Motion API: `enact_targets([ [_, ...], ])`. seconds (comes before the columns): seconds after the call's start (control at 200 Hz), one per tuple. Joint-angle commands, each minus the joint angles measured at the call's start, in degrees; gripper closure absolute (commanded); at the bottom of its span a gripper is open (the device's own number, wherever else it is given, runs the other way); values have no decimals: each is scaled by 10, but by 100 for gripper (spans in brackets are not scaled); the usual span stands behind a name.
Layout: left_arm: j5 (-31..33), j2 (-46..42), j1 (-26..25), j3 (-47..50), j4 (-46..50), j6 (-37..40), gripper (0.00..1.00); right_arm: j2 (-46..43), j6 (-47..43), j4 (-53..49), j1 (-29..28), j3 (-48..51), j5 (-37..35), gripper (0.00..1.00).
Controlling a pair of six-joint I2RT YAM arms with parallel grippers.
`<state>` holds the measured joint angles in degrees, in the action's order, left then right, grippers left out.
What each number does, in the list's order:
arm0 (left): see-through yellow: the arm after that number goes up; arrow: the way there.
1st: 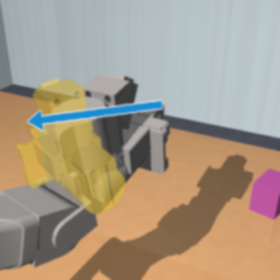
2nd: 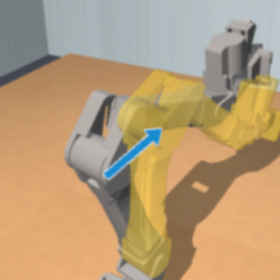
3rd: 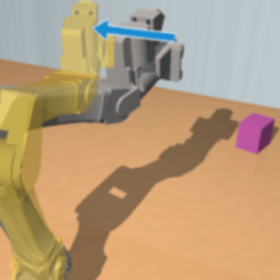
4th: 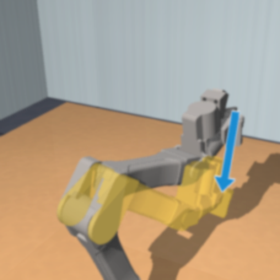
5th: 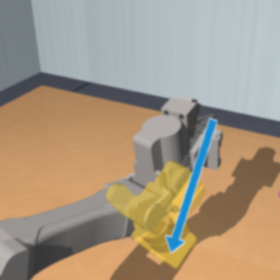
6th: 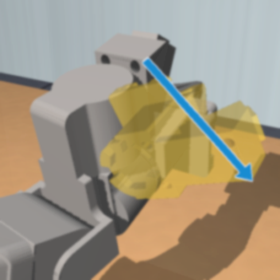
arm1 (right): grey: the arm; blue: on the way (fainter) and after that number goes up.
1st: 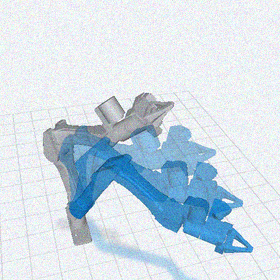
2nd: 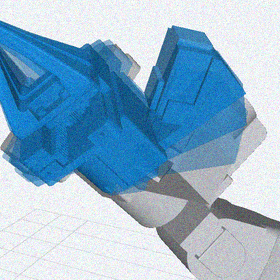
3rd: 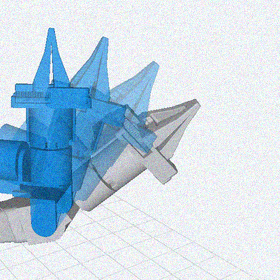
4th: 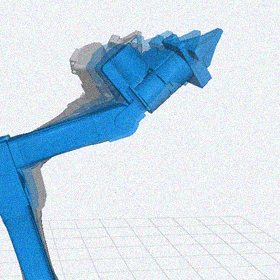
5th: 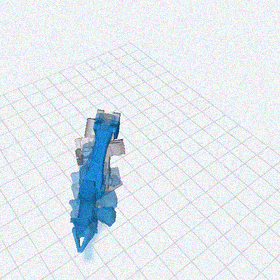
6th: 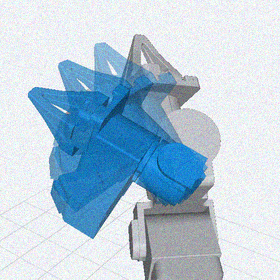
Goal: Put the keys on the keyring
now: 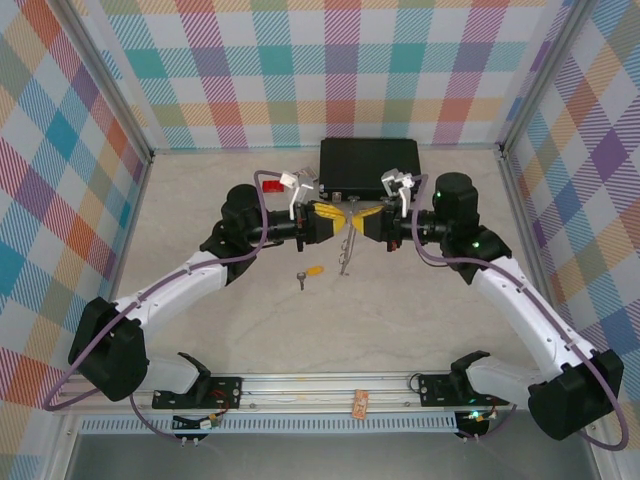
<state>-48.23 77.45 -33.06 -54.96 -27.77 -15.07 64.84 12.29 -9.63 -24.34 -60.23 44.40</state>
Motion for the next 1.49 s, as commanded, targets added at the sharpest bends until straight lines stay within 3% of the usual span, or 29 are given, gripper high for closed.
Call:
enact_targets([
  [0.0,-27,4,4,-23,34,37,79,24,-84,-92,2,-37,35,100],
  [0.475,-50,21,4,-38,78,64,80,42,-123,-115,2,-60,48,100],
  [0.75,-24,18,6,-43,107,83,81,32,-117,-102,2,-51,54,100],
  [1.11,-60,28,6,-52,92,67,91,36,-115,-101,2,-50,66,100],
  [1.41,-84,45,6,-66,105,62,88,32,-115,-98,2,-48,63,100],
  [1.49,-88,46,6,-66,106,61,95,32,-115,-98,2,-47,61,100],
])
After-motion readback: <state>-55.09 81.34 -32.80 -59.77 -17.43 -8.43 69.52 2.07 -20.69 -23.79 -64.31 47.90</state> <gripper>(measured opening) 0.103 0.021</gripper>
